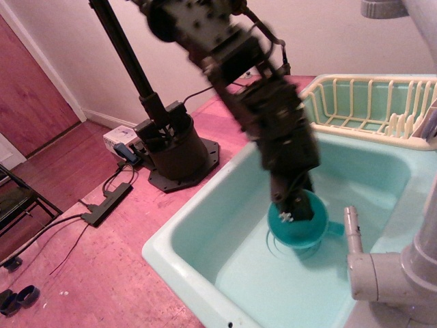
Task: Flip cup upright
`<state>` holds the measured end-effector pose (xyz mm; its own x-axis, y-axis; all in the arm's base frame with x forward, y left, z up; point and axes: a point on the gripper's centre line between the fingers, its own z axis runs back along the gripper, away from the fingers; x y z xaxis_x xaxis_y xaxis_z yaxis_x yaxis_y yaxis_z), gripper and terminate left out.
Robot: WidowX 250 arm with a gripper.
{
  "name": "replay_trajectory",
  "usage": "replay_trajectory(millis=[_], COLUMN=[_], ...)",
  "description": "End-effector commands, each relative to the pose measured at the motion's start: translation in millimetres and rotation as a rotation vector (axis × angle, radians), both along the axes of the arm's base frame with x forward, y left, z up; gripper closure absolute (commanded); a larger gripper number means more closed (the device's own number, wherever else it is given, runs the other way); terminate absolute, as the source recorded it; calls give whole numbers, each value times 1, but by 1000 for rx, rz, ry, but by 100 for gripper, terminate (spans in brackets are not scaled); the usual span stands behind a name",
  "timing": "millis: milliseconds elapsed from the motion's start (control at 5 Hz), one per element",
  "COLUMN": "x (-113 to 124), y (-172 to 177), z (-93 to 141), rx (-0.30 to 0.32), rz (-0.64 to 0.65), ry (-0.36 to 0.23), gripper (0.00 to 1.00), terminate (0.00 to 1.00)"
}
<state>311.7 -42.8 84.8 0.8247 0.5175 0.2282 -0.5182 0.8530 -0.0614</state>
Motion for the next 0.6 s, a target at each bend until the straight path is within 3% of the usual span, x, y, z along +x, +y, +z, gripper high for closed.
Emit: replay_trajectory(millis=[0, 200, 400], x=[0, 0, -11], y=[-70, -80, -80], z=[1, -2, -3], rx=[-240, -267, -268], rz=[238, 248, 235], ry=[-154, -146, -123], gripper=[100, 100, 0], terminate=[0, 0, 0])
